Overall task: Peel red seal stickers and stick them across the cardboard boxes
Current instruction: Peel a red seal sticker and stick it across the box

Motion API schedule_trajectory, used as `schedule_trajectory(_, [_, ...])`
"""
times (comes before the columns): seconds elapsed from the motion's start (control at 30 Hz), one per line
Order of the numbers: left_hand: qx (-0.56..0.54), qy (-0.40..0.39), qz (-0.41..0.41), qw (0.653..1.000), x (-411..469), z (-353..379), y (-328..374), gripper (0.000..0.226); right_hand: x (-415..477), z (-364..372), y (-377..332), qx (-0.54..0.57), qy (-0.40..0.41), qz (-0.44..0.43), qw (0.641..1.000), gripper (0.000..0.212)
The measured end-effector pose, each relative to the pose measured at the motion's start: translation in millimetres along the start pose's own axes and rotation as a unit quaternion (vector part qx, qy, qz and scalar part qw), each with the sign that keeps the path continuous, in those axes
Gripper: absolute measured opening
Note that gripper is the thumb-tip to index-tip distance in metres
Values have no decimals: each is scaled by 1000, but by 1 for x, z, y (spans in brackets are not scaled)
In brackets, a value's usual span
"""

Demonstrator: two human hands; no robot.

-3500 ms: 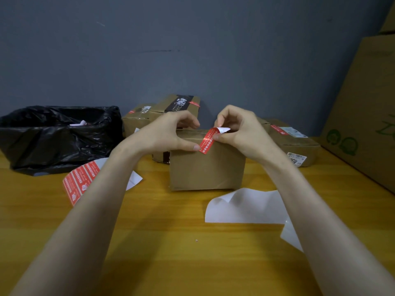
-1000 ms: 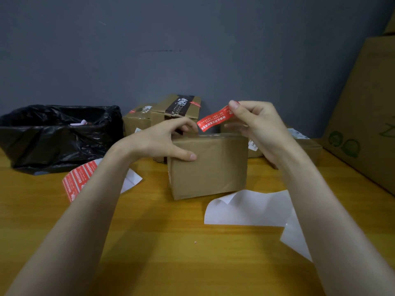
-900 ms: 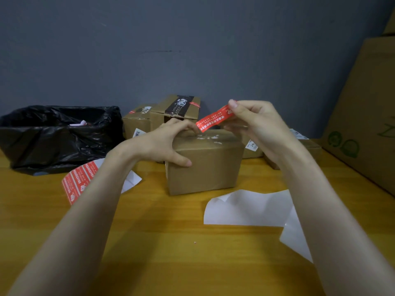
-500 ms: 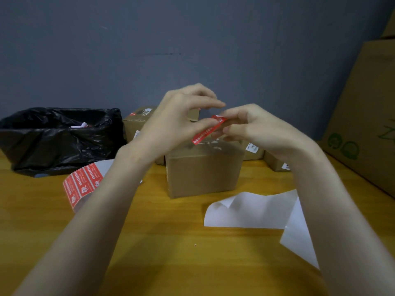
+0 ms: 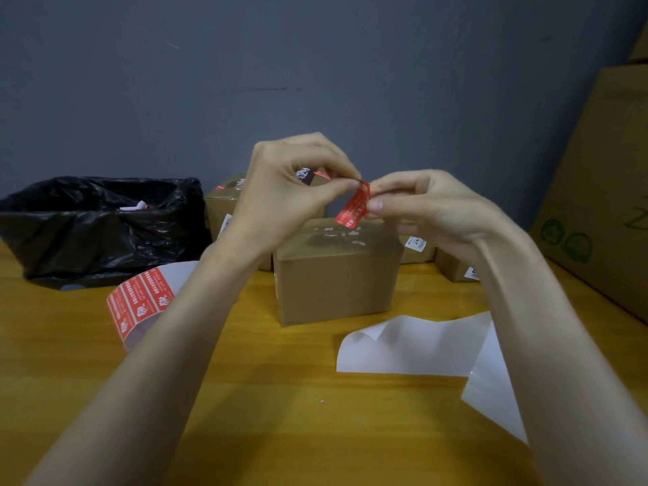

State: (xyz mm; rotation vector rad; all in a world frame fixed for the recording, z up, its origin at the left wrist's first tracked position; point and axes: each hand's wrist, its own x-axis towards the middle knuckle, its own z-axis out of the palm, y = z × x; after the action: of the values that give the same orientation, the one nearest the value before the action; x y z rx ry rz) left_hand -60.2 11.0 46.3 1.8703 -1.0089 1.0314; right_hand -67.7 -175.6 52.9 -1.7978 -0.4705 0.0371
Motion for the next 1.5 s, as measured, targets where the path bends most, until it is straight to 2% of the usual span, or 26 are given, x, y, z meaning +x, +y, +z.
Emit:
schedule_trajectory(0.23, [6, -13, 21, 1000, 0, 1, 6, 4, 4, 9, 1, 43, -6, 33, 999, 31])
schedule_trajectory(0.43, [8, -20, 27, 999, 1, 2, 7, 3, 5, 10, 4, 127, 4, 45, 991, 43])
schedule_trajectory(0.53, [4, -16, -10, 1000, 0, 3, 4, 5, 5, 9, 5, 132, 7, 42, 990, 42])
schedule_trajectory(0.7, [-42, 20, -127, 991, 1, -1, 2, 7, 8, 9, 7, 106, 13, 47, 993, 37])
schedule_trajectory(0.83, [-73, 34, -216, 973, 0, 1, -1, 7, 10, 9, 9, 52, 12, 39, 998, 18])
schedule_trajectory(1.0, [-110, 64, -302, 945, -4, 3, -6, 7, 14, 9, 14, 67, 51, 28, 996, 22])
schedule_trajectory(1.07, [-124, 73, -323, 935, -5, 3, -6, 9, 14, 10, 15, 75, 58, 33, 995, 21])
schedule_trajectory(1.2, [-158, 65, -358, 918, -7, 3, -9, 27, 15, 12, 16, 76, 66, 57, 993, 22])
schedule_trajectory(1.33, [-147, 53, -367, 917, -7, 2, -10, 7, 14, 12, 16, 62, 66, 58, 994, 21])
schedule_trajectory(1.5, [-111, 27, -376, 920, -10, 1, -15, 8, 13, 9, 15, 56, 121, 52, 990, 26])
